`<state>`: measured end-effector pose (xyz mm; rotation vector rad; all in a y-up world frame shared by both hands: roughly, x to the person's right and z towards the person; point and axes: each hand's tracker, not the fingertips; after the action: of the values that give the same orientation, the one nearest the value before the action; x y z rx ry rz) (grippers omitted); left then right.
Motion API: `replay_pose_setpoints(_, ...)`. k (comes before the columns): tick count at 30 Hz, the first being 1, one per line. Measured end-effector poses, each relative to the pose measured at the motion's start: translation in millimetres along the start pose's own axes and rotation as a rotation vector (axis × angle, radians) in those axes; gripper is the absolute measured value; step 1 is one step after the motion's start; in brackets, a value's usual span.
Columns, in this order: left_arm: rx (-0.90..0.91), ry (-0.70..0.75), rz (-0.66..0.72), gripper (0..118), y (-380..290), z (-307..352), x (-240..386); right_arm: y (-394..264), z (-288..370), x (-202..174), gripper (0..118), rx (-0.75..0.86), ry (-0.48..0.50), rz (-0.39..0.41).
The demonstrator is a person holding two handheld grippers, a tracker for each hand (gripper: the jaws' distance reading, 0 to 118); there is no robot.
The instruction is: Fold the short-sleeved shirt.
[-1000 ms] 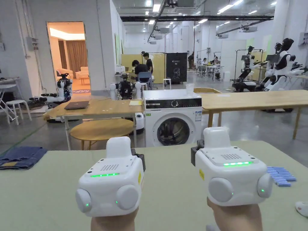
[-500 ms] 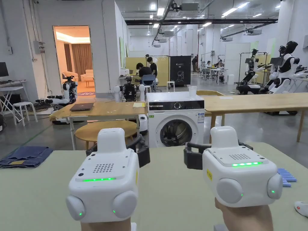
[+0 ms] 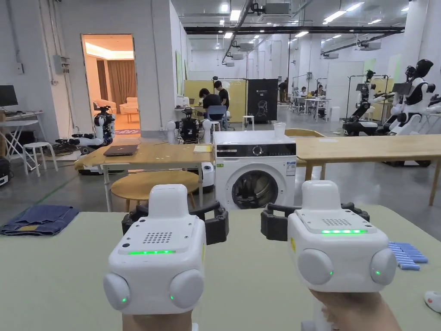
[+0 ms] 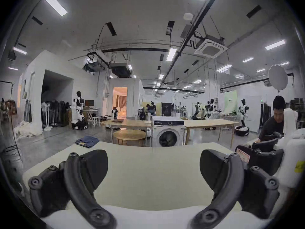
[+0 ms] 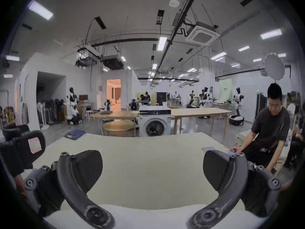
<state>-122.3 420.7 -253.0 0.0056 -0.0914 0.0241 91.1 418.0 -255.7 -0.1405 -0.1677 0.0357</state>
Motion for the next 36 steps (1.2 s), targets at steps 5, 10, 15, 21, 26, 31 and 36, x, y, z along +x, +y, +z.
replay_pose_setpoints(5,-0.006,-0.024,-0.001,111,-1,-1,0,0,6,8,118,0.019,0.074,-0.118)
replay_pose_setpoints(10,-0.029,-0.029,-0.02,111,-2,-5,-5,2,6,13,118,0.013,0.055,-0.069)
replay_pose_setpoints(15,-0.045,-0.015,-0.012,111,-5,-6,-11,-6,10,5,118,0.147,-0.071,0.076)
replay_pose_setpoints(21,-0.048,-0.021,-0.006,111,-9,-7,-12,-12,7,-3,118,0.066,0.04,0.04)
replay_pose_setpoints(26,-0.047,-0.031,-0.03,111,-9,-6,-10,-20,11,-9,118,0.093,-0.004,0.076)
replay_pose_setpoints(31,-0.052,-0.03,-0.028,111,-12,-8,-10,-18,11,-6,118,0.069,0.04,0.029)
replay_pose_setpoints(36,-0.055,-0.028,-0.018,111,-14,-9,-11,-14,12,-2,118,0.075,0.049,0.006)
